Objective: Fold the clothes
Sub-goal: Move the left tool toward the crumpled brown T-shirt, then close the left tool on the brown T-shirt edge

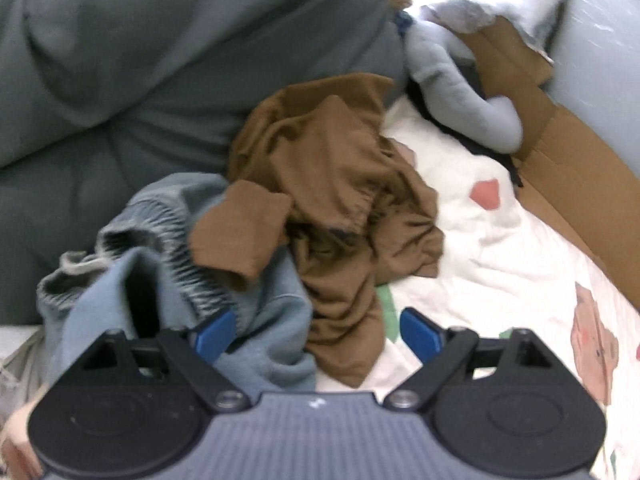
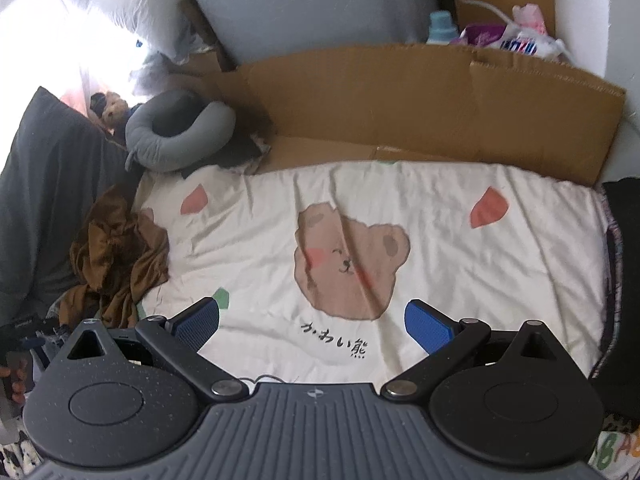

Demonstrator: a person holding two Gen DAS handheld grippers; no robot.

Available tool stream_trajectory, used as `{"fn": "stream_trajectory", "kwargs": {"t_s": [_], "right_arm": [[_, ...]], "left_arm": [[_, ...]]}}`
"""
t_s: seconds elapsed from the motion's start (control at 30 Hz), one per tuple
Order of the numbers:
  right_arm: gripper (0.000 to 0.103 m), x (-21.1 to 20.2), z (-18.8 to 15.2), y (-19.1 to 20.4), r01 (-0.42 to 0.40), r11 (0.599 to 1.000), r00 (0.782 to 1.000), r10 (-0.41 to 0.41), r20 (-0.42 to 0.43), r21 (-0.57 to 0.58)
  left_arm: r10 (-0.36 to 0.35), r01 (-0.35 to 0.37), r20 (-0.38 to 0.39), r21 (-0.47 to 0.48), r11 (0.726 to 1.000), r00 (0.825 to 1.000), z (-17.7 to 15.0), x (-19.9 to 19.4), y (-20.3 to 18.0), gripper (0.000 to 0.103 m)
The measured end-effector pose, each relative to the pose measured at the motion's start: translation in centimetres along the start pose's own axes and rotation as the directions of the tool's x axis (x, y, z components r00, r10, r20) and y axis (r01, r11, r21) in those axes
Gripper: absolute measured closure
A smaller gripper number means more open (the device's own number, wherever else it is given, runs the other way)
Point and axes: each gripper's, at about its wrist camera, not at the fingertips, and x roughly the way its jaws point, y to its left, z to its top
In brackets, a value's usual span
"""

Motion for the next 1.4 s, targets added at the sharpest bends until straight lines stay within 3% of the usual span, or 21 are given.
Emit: {"fn": "stream_trajectory", "kwargs": {"t_s": [0.2, 0.4, 0.57, 0.73, 0.87, 0.97, 1.07, 1.13, 1.17, 1.23, 1.4], "right_arm": [[0.001, 2.6, -1.1, -0.4, -0.045, 0.999, 0.998, 0.046, -0.037, 0.021], [0.001, 5.1, -2.4, 0.1, -0.043, 0.999, 0.995, 0.042, -0.095, -0.008], [0.001, 6.1, -3.4, 0.1, -0.053, 0.999, 0.990, 0.054, -0.131, 0.005], [0.001, 6.1, -4.4, 1.0, -0.056, 0.996, 0.989, 0.046, -0.138, -0.071], [0.003, 6.3, -4.8, 0.5, -0.079, 0.996, 0.987, 0.071, -0.144, -0.051], [0.005, 6.8, -5.3, 0.4, -0.081, 0.995, 0.984, 0.072, -0.162, -0.052], [0.005, 7.2, -5.7, 0.6, -0.082, 0.995, 0.982, 0.072, -0.175, -0.055], [0.005, 7.4, -6.0, 0.6, -0.088, 0.995, 0.980, 0.078, -0.180, -0.047], [0.007, 7.5, -6.1, 0.6, -0.092, 0.995, 0.980, 0.083, -0.183, -0.042], [0.015, 7.8, -6.3, 0.6, -0.103, 0.994, 0.977, 0.094, -0.193, -0.038], [0.023, 8.5, -6.4, 1.0, -0.133, 0.991, 0.970, 0.124, -0.210, -0.028]], "left_arm": [[-0.041, 0.043, -0.033, 0.048, 0.998, 0.999, -0.7, 2.9, -2.5, 0.020], [-0.078, 0.082, -0.062, 0.074, 0.994, 0.995, -1.9, 6.2, -4.7, 0.020], [-0.062, 0.068, -0.081, 0.071, 0.995, 0.995, -3.4, 9.1, -5.3, 0.020], [-0.020, 0.023, -0.089, 0.039, 0.999, 0.996, -4.8, 11.5, -5.1, 0.020], [0.022, -0.019, -0.099, 0.036, 0.999, 0.995, -5.5, 12.9, -5.0, 0.021], [0.077, -0.070, -0.107, 0.072, 0.995, 0.991, -5.7, 14.1, -5.1, 0.027], [0.078, -0.074, -0.107, 0.038, 0.996, 0.991, -5.4, 14.8, -4.4, 0.038], [0.065, -0.065, -0.102, 0.005, 0.998, 0.993, -5.2, 14.7, -3.9, 0.061], [0.063, -0.063, -0.102, 0.001, 0.998, 0.993, -5.0, 14.6, -3.8, 0.068], [0.062, -0.061, -0.105, 0.013, 0.998, 0.993, -4.8, 14.2, -3.7, 0.092], [0.040, -0.037, -0.085, 0.031, 0.999, 0.996, -4.5, 12.6, -3.6, 0.098]]}}
